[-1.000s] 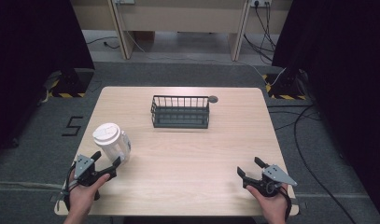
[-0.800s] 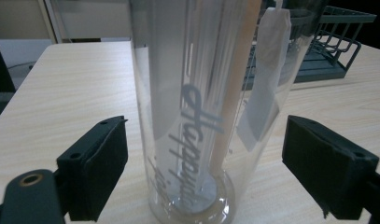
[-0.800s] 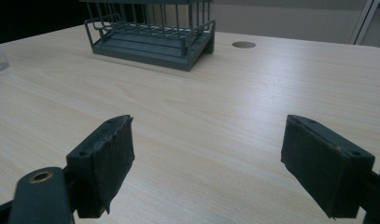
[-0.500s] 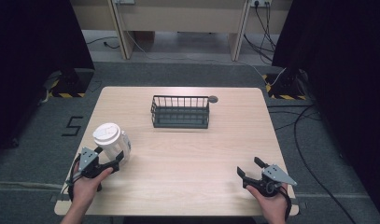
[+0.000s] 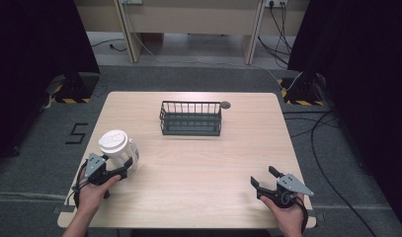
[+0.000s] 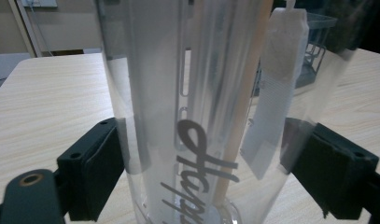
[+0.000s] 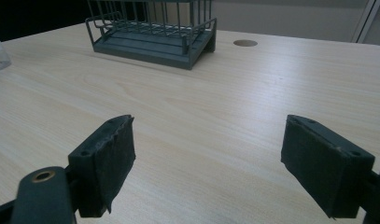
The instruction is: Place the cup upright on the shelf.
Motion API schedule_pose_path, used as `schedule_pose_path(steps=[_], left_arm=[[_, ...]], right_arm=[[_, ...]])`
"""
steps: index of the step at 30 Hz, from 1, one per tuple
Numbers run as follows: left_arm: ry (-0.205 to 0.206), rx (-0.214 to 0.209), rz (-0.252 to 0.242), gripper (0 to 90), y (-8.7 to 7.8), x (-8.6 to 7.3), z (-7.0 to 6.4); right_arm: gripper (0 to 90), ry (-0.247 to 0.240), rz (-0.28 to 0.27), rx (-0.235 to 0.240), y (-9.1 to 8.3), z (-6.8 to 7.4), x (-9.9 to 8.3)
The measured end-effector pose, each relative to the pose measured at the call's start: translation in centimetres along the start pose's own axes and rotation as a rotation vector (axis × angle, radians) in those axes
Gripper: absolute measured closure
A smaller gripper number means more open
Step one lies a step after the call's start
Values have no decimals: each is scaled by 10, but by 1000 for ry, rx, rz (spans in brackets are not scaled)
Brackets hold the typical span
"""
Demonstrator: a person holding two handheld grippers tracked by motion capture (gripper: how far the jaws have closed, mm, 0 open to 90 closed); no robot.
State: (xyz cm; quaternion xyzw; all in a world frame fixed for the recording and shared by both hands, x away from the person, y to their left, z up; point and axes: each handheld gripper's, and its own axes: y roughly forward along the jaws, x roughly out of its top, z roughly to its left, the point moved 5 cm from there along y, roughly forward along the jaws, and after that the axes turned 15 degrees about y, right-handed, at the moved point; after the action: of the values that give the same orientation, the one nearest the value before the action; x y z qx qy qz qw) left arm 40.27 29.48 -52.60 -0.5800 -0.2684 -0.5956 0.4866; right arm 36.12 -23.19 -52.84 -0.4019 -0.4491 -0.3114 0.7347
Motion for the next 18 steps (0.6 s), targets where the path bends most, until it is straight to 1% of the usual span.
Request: schedule_pose_path(steps=[2, 7, 14, 15, 18], left_arm=[[2, -5, 3, 152, 1, -2, 0], [-2, -9, -1, 141, 2, -3, 1], [16, -17, 3, 140, 6, -1, 1], [22, -17, 10, 152, 7, -1, 1], [27, -10, 7, 167, 7, -1, 0]], right_arm=[[184, 0, 0, 0, 0, 0, 0], [188, 3, 0, -1, 0, 0, 0], [193, 3, 4, -2, 0, 0, 0], [195, 4, 3, -3, 0, 0, 0], [198, 3, 1, -3, 0, 0, 0]])
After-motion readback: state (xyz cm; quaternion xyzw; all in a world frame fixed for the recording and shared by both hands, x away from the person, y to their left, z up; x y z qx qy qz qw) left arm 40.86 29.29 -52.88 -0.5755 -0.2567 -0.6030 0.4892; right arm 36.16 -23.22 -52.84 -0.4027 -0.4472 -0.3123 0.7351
